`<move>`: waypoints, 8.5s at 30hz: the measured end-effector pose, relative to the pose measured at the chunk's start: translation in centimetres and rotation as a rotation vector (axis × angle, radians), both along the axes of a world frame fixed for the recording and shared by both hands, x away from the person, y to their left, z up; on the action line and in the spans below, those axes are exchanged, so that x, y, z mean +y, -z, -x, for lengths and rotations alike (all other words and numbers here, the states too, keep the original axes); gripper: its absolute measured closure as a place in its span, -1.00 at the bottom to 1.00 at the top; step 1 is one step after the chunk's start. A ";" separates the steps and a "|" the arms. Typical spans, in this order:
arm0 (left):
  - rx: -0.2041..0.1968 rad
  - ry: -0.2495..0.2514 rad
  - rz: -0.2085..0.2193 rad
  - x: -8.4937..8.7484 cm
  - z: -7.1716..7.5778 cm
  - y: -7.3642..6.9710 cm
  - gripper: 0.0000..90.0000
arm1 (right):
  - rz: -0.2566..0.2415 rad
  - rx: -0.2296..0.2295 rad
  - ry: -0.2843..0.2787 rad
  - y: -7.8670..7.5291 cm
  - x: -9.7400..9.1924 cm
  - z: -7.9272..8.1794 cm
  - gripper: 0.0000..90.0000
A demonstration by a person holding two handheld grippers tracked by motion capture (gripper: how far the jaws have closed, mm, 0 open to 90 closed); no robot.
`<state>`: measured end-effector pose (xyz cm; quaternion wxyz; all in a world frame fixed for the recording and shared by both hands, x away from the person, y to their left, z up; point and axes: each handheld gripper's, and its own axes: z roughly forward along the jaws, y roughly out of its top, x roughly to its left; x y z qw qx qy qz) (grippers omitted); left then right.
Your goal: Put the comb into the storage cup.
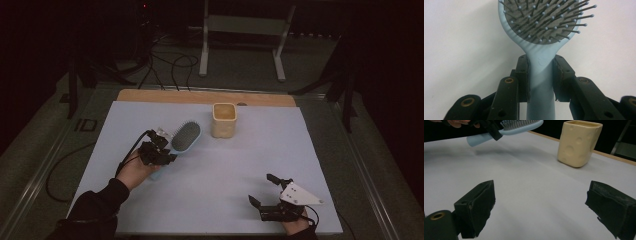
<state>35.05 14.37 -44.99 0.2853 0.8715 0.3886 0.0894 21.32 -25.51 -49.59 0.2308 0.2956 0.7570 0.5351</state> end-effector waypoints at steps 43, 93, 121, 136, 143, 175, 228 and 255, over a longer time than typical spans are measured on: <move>-0.366 0.090 0.497 -2.8 -1.2 -2.9 0.55 | -0.007 -0.001 -0.003 0.0 -0.2 0.0 -0.82; -0.479 0.146 0.660 -10.5 -9.4 -6.6 0.55 | -0.039 -0.015 -0.007 -0.4 -0.4 0.3 -0.82; -0.494 0.079 0.713 -12.7 -15.0 -4.2 0.55 | -0.069 -0.017 -0.011 -0.5 -0.9 0.4 -0.82; -0.506 0.047 0.716 -12.5 -15.7 -1.6 0.55 | -0.075 -0.018 -0.014 -0.6 -1.0 0.4 -0.82; -0.499 0.048 0.713 -12.4 -15.4 -0.5 0.54 | -0.080 -0.017 -0.016 -0.6 -1.0 0.4 -0.82; -0.386 0.130 0.642 -11.8 -13.7 1.3 -0.82 | -0.067 -0.016 -0.024 -0.4 -0.8 0.4 -0.82; -0.305 0.260 0.491 -7.7 -10.3 -1.1 -1.00 | -0.056 0.000 -0.018 -0.2 -0.5 0.3 -0.82; -0.263 0.248 0.437 -1.5 -6.2 -0.3 -1.00 | -0.037 0.003 -0.020 -0.1 -0.1 0.2 -0.82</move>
